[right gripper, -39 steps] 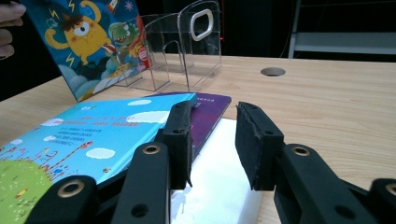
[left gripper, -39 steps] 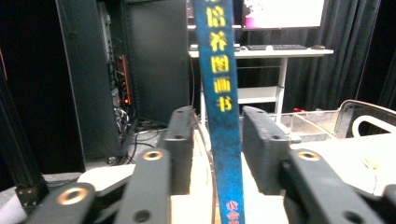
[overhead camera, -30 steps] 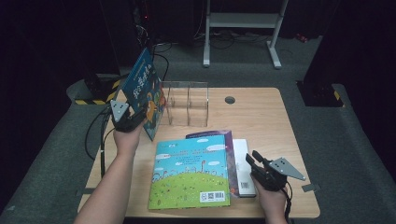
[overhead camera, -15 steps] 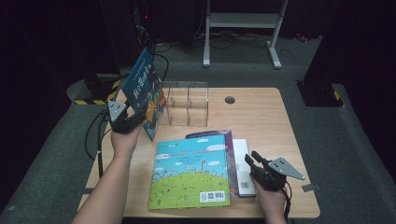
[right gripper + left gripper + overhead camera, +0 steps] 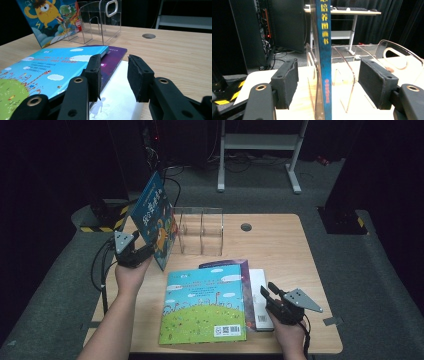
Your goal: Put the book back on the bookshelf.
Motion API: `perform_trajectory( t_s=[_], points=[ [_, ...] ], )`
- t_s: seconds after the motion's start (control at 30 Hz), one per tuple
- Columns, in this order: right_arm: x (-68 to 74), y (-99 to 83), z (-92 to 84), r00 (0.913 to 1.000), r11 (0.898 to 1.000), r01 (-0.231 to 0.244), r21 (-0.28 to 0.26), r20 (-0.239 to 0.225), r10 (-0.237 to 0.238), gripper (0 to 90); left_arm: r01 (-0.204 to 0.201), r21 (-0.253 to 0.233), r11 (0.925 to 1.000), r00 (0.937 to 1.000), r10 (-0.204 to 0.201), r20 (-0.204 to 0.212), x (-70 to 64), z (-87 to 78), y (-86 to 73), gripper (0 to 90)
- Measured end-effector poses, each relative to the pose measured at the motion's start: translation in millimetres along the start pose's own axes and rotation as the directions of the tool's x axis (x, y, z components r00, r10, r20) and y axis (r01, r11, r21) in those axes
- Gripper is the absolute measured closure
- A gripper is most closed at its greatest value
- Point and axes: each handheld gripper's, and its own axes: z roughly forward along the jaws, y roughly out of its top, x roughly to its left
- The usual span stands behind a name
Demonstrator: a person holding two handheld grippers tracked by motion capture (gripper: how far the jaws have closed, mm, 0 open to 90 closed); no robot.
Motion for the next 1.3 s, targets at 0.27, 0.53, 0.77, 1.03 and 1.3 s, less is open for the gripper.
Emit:
perform_trajectory(
  t_s=[0.27,0.53,0.77,1.03,1.3],
  points=[
    [2.0,0.0,2.3,0.9997,1.000,0.013,0.024,-0.021,-0.013,58.8,-0.033,0.019,0.9993,0.9994,0.033,0.000,0.1,-13.4,-9.2,31.9],
    [6.0,1.2,4.3,0.9990,0.998,0.039,0.044,-0.024,-0.038,52.9,-0.037,0.077,0.9963,0.9993,0.037,0.007,-1.7,-22.0,-21.2,29.2],
    [9.1,2.5,5.7,0.9982,0.997,0.053,0.061,-0.032,-0.051,49.3,-0.038,0.136,0.9899,0.9985,0.032,0.043,-4.1,-24.7,-34.4,29.7],
    [12.5,1.7,10.3,0.9963,0.993,0.077,0.085,-0.046,-0.073,43.7,-0.127,0.217,0.9679,0.9918,0.123,0.034,-12.6,-28.5,-54.6,34.0],
    [14.9,1.0,13.5,0.9957,0.992,0.081,0.098,-0.053,-0.076,35.3,-0.081,0.264,0.9610,0.9928,0.055,0.106,-14.7,-34.3,-69.3,30.0]
  ],
)
